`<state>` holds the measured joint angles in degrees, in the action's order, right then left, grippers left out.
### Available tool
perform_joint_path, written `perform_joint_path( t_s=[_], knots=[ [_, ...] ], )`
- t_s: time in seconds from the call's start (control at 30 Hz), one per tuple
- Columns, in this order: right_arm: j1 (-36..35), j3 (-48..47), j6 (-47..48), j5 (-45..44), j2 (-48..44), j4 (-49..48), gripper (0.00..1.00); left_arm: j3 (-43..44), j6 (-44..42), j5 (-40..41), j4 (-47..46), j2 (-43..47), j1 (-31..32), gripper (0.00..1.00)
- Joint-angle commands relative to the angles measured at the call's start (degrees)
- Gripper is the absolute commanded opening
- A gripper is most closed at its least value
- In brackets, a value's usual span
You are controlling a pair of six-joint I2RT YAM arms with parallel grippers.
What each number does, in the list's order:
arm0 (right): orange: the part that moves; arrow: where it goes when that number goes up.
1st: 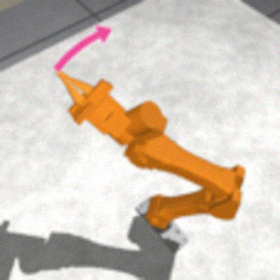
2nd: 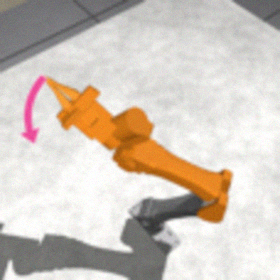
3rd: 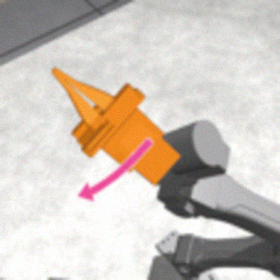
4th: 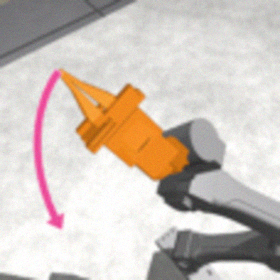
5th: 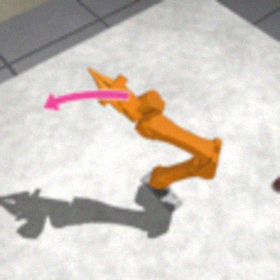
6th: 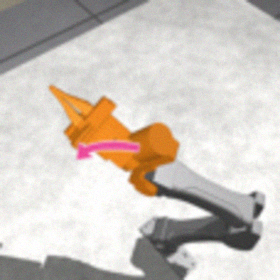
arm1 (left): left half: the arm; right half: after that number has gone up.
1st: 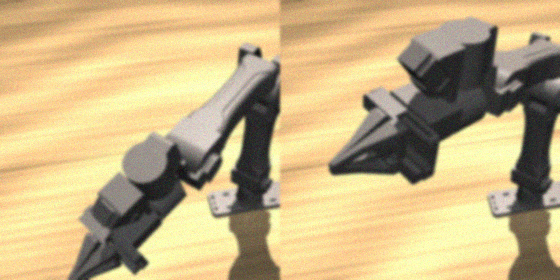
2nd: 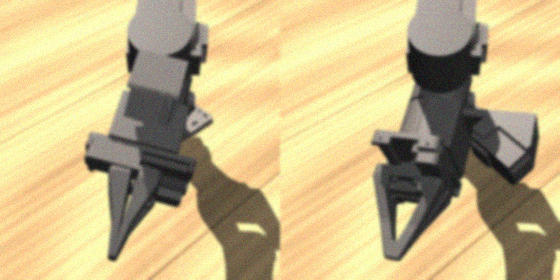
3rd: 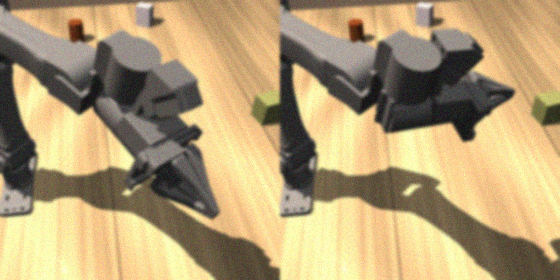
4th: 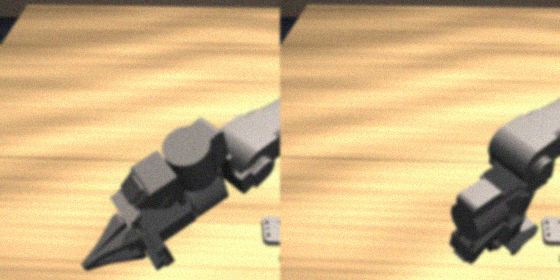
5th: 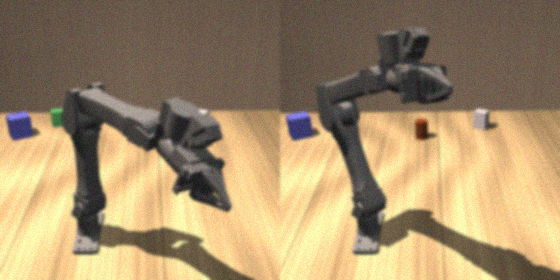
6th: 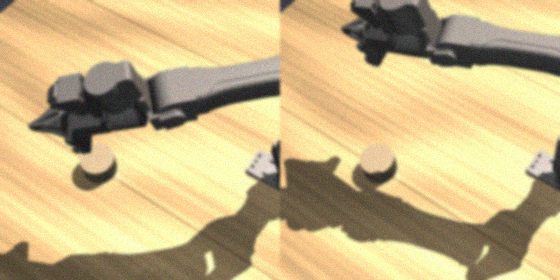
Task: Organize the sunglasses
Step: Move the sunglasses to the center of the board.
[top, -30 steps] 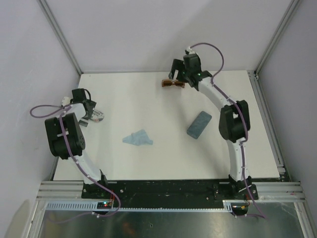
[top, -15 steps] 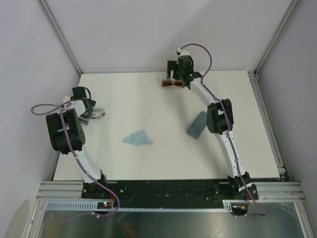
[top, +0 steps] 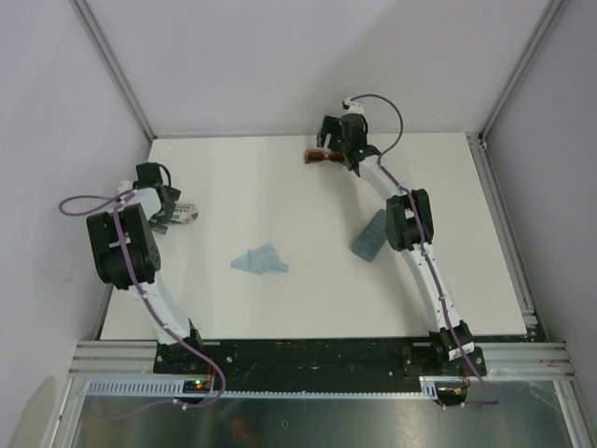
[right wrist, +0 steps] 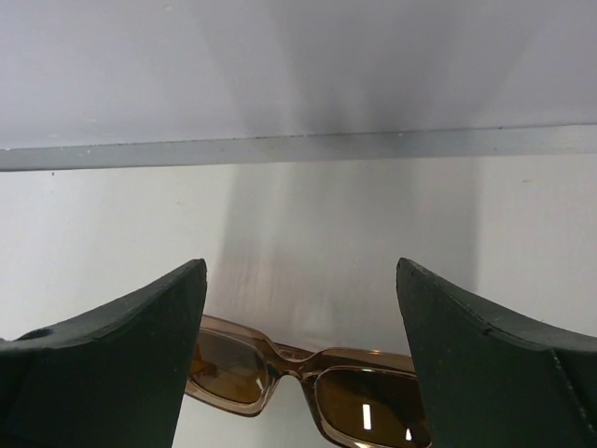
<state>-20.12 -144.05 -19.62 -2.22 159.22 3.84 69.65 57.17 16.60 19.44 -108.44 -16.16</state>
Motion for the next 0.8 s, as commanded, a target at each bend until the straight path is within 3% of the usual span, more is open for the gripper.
perform_joint_path(
  t_s=[0.0, 0.43, 0.77],
  knots=[
    [-1.0, -1.6, -0.8, 3.0, -1.2, 0.6, 0.86, -0.4, 2.6, -2.2, 1.5, -2.1, -0.3, 0.90],
    [-1.5, 5.4, 2.7, 8.0, -7.2, 16.7, 0.74, -2.1, 1.6, -4.8, 1.4, -1.2, 0.3, 0.86],
    [-4.3, 29.3, 10.6, 11.0, -23.8, 13.5, 0.64, -2.1, -3.5, -8.4, 1.2, -1.7, 4.2, 0.83]
  ],
)
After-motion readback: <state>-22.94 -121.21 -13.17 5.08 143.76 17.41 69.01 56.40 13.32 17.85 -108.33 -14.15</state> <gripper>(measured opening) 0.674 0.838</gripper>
